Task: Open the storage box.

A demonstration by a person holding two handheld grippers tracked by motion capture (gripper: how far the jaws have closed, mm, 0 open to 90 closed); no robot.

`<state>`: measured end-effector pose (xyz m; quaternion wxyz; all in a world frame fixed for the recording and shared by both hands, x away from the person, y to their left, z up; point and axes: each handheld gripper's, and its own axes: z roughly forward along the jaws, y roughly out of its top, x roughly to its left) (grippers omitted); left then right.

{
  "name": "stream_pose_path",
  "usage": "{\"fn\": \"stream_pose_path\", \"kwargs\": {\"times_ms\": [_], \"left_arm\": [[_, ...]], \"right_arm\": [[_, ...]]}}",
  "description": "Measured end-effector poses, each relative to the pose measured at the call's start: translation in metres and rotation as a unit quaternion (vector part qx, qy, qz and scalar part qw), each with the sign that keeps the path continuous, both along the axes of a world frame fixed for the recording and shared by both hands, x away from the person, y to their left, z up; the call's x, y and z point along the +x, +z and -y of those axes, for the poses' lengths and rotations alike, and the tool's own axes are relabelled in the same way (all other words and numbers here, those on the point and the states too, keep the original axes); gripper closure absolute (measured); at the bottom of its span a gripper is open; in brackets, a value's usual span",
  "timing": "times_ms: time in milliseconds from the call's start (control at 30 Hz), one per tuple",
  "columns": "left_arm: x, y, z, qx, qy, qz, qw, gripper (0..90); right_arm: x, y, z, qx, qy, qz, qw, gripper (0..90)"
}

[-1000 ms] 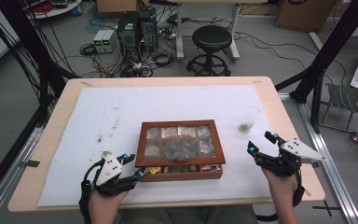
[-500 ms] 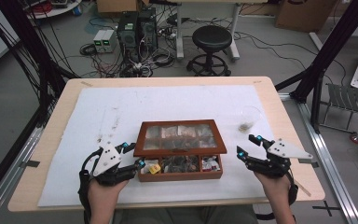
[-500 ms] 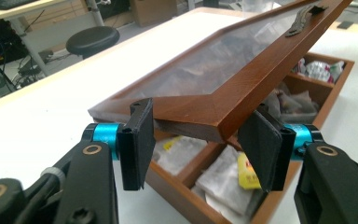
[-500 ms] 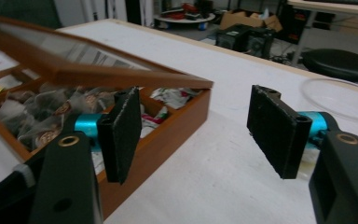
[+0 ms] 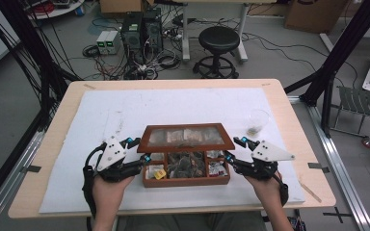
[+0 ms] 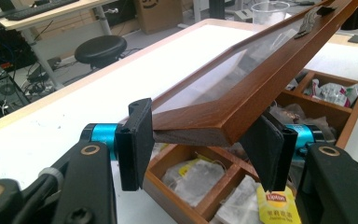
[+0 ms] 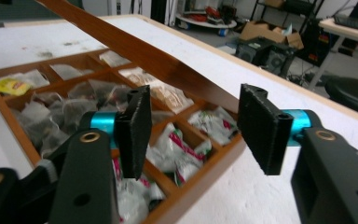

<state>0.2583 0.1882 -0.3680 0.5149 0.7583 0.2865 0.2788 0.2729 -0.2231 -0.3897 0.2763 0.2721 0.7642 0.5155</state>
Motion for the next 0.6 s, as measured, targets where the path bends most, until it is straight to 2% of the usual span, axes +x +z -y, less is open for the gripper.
{"fn": "stream_pose_path", "kwargs": {"times_ms": [133,233,367,600], "left_arm": [[0.005,0.003,-0.001,-0.008,0.0,0.004,1.0,44.6],[0.009,0.003,-0.001,-0.019,0.002,0.007,0.9998,43.9],[0.016,0.004,-0.001,-0.029,0.003,0.008,0.9996,44.0],[0.031,0.004,0.005,-0.03,0.003,0.015,0.9994,44.4]], "right_arm": [[0.005,0.003,-0.006,-0.001,-0.007,0.007,0.9999,52.0],[0.008,0.007,-0.007,0.008,-0.015,0.016,0.9997,55.9],[0.012,0.01,-0.01,0.007,-0.026,0.022,0.9994,56.0],[0.02,0.015,-0.012,0.011,-0.028,0.023,0.9993,56.0]]}}
